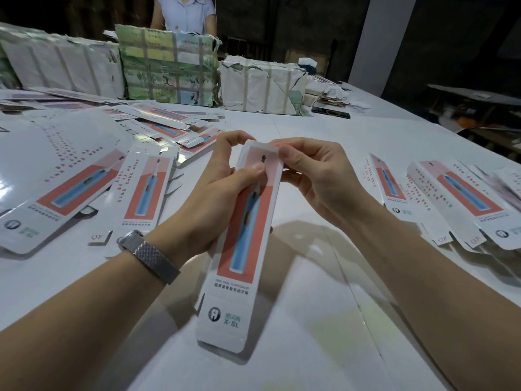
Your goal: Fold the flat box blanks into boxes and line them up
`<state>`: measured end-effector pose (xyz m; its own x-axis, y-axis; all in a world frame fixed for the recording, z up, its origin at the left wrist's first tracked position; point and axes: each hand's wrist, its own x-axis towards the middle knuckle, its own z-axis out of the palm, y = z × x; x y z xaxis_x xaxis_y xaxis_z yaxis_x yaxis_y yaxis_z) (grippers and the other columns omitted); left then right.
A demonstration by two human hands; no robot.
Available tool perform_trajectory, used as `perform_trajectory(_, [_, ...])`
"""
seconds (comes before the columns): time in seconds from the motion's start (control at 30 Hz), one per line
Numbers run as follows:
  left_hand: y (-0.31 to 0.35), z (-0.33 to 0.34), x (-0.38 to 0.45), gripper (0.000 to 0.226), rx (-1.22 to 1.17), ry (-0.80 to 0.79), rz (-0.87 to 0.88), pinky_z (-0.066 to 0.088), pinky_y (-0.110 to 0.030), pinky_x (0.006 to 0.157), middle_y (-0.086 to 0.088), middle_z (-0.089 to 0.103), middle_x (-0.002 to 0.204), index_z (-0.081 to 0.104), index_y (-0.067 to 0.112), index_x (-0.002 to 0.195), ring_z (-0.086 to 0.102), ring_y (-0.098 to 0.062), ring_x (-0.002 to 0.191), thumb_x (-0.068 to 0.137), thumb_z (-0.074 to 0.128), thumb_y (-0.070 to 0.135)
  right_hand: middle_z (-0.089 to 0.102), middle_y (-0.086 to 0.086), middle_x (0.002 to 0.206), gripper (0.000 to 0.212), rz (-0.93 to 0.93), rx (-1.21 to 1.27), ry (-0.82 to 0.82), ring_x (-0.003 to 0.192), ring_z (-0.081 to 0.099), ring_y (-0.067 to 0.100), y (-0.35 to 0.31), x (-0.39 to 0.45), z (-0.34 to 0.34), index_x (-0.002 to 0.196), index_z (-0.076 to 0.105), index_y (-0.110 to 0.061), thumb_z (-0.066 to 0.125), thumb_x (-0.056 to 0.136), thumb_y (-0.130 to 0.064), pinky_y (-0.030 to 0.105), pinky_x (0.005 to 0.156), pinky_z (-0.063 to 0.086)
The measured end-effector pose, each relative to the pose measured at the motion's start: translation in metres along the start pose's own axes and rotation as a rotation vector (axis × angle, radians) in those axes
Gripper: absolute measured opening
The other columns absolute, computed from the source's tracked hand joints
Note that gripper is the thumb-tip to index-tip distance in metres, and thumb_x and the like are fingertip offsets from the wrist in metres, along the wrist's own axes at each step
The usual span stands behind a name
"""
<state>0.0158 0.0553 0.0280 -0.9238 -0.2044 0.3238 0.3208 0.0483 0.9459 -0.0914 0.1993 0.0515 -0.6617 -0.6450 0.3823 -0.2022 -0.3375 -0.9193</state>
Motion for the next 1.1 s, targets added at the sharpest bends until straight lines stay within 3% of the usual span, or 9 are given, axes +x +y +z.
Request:
perform_trajectory(0.13, [-0.001,0.001,0.001,0.024,0.038,-0.023,-0.016,0.06,-0.062,0.068,0.003,0.07,0.082,0.043,0.043,0.112,0.067,-0.04,0.077,0.093,0.055,0.033,0.073,0.009,0.081,0.01,0.049,-0.016,0.055,0.072,0.068,0.021,0.0,0.002,0.003,0.087,0.072,-0.002,0.062,0.088,0.001,0.031,0.065,0.057])
perform_trajectory(0.27, [0.002,0.002,0.001,0.028,0.058,-0.049,0.009,0.061,-0.052,0.068,0.0,0.07,0.085,0.042,0.044,0.111,0.067,-0.03,0.074,0.096,0.056,0.025,0.072,0.007,0.081,0.013,0.215,0.021,0.05,0.071,0.067,0.021,-0.004,0.006,-0.001,0.079,0.073,-0.006,0.063,0.074,-0.014,0.03,0.067,0.058])
perform_trajectory(0.37, [0.004,0.0,-0.001,0.031,0.049,-0.123,0.009,0.061,-0.041,0.062,0.002,0.069,0.081,0.04,0.039,0.115,0.065,-0.024,0.069,0.1,0.055,0.017,0.07,0.008,0.079,0.015,0.273,0.011,-0.017,0.071,0.068,0.024,-0.01,0.005,-0.009,0.069,0.074,-0.011,0.06,0.076,-0.011,0.034,0.07,0.059])
perform_trajectory(0.5, [0.007,-0.002,-0.002,0.035,0.065,-0.166,-0.033,0.061,-0.053,0.069,0.001,0.071,0.084,0.038,0.041,0.118,0.064,-0.048,0.085,0.097,0.058,0.022,0.07,0.009,0.081,0.022,0.299,-0.046,-0.032,0.07,0.067,0.03,-0.013,0.004,-0.01,0.066,0.073,-0.013,0.058,0.08,-0.007,0.042,0.076,0.061])
perform_trajectory(0.57, [0.007,-0.002,-0.001,0.035,0.064,-0.179,-0.067,0.061,-0.056,0.071,-0.001,0.071,0.087,0.038,0.043,0.12,0.062,-0.052,0.093,0.099,0.058,0.023,0.069,0.01,0.081,0.025,0.286,-0.102,-0.016,0.067,0.067,0.031,-0.014,0.004,-0.009,0.065,0.07,-0.013,0.057,0.084,-0.004,0.042,0.071,0.061])
perform_trajectory(0.67, [0.007,-0.004,-0.001,0.034,0.063,-0.198,-0.124,0.063,-0.046,0.061,0.0,0.072,0.09,0.038,0.047,0.119,0.069,-0.04,0.077,0.104,0.051,0.019,0.069,0.004,0.076,0.027,0.259,-0.173,0.007,0.062,0.067,0.026,-0.016,0.003,-0.009,0.065,0.068,-0.012,0.058,0.088,-0.001,0.034,0.057,0.058])
perform_trajectory(0.77, [0.008,-0.005,-0.002,0.032,0.014,-0.216,-0.186,0.058,-0.033,0.054,-0.013,0.07,0.097,0.04,0.048,0.118,0.071,-0.027,0.063,0.105,0.048,0.02,0.07,0.005,0.074,0.026,0.264,-0.216,0.007,0.061,0.068,0.025,-0.017,0.002,-0.01,0.067,0.068,-0.01,0.059,0.089,-0.001,0.031,0.052,0.056])
perform_trajectory(0.9, [0.009,-0.004,-0.002,0.03,-0.067,-0.215,-0.22,0.058,-0.032,0.051,-0.022,0.067,0.104,0.041,0.043,0.121,0.072,-0.027,0.061,0.105,0.045,0.019,0.071,0.009,0.074,0.025,0.253,-0.283,0.001,0.064,0.07,0.03,-0.02,0.001,-0.01,0.07,0.07,-0.008,0.058,0.091,-0.001,0.033,0.053,0.057])
perform_trajectory(1.1, [0.007,-0.005,0.0,0.022,-0.1,-0.161,-0.225,0.057,-0.035,0.051,-0.017,0.072,0.094,0.045,0.041,0.118,0.071,-0.026,0.059,0.103,0.049,0.025,0.072,0.023,0.082,0.025,0.075,-0.388,0.046,0.069,0.072,0.029,-0.018,-0.001,-0.006,0.08,0.073,-0.007,0.054,0.093,0.002,0.036,0.056,0.06])
